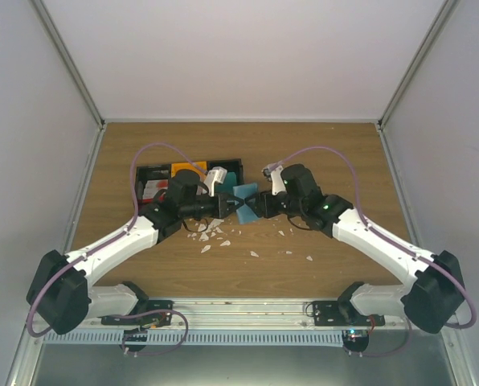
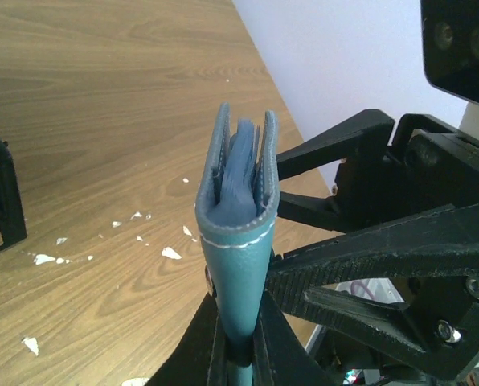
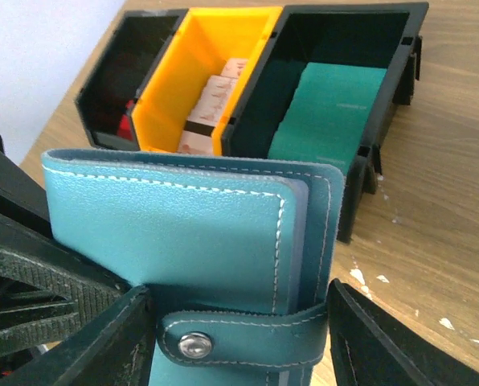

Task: Put the credit cards into the card holder
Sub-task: Open the card holder at the center of the board.

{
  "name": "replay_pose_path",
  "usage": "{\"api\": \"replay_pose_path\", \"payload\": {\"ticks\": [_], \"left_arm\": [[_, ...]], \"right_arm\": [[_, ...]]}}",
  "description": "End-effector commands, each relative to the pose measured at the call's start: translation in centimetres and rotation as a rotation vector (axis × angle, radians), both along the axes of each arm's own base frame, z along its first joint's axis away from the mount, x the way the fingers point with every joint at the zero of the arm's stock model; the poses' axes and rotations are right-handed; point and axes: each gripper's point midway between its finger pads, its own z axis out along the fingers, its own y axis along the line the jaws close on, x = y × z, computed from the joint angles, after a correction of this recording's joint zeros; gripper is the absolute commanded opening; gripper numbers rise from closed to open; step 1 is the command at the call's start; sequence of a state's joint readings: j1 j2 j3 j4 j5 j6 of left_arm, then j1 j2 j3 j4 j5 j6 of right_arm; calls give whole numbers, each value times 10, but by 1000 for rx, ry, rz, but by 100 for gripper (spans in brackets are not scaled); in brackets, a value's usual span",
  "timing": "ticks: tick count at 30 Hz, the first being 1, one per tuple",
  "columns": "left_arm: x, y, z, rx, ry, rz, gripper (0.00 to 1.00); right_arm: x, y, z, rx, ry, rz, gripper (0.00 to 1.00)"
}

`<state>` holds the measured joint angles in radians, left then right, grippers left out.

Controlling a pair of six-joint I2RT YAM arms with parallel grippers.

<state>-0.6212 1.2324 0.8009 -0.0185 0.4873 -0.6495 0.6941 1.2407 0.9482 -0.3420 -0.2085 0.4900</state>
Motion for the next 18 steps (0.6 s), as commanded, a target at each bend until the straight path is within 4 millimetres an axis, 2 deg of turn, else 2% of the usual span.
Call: {"api": "replay_pose_path", "payload": {"ticks": [1,6,9,11,15,18], "left_arm": [[4,-5,17,-44,-82,-20,0],[9,2,12,-11,-85,24,0],[12,6,6,11,-90,40,0],[12,7,1,14,-105,37,0],[11,7,-11,22,-90,25,0],[10,6,-16,26,-83,20,0]], "right_arm": [[1,-10,-21,-113,37,-50,56],[12,-45,-37,-238,58,-240,48],[16,-77,-44,-330,90,-417,37],[15,-88,-46,-372,109,-470,34],[13,-72,-31,-253,81,-414,34],[5,-41,-13,-87,50,-258,41]]}}
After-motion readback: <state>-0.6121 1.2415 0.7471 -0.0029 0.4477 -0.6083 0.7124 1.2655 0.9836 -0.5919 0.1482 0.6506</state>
